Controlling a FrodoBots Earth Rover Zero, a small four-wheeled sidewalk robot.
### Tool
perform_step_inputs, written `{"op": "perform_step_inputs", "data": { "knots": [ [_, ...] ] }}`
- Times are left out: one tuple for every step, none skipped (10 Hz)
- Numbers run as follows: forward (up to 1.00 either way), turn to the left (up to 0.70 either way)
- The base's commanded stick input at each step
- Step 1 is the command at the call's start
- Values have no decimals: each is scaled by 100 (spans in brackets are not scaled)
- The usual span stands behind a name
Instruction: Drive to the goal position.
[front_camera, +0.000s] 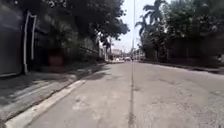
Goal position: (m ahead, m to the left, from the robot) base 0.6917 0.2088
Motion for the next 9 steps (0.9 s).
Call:
{"op": "perform_step_inputs", "data": {
  "knots": [
    [100,-37],
    [100,-37],
    [100,-37],
    [100,-37],
    [100,-37],
    [100,-37],
    [100,-30],
    [100,-16],
    [100,-1]
  ]
}}
